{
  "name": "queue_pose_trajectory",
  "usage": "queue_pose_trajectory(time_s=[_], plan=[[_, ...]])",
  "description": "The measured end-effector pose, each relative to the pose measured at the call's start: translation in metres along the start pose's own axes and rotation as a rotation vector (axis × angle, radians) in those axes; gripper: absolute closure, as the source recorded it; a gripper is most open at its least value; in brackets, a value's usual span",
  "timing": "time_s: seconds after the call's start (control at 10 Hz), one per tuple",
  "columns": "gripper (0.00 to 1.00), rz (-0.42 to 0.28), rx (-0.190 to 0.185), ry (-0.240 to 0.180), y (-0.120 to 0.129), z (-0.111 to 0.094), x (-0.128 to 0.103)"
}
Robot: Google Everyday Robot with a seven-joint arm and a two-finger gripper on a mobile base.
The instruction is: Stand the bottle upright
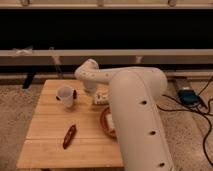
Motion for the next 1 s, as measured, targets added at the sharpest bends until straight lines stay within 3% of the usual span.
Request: queue_pose_trajectory(time_s=[0.7,0.8,1.0], plan=[[0.21,-0.144,-0.004,0.015,0.017,0.010,-0.026],[0.25,-0.154,-0.005,0.024,0.018,0.012,-0.026],[0.47,-0.170,-0.001,0.044,0.017,0.015,-0.023]])
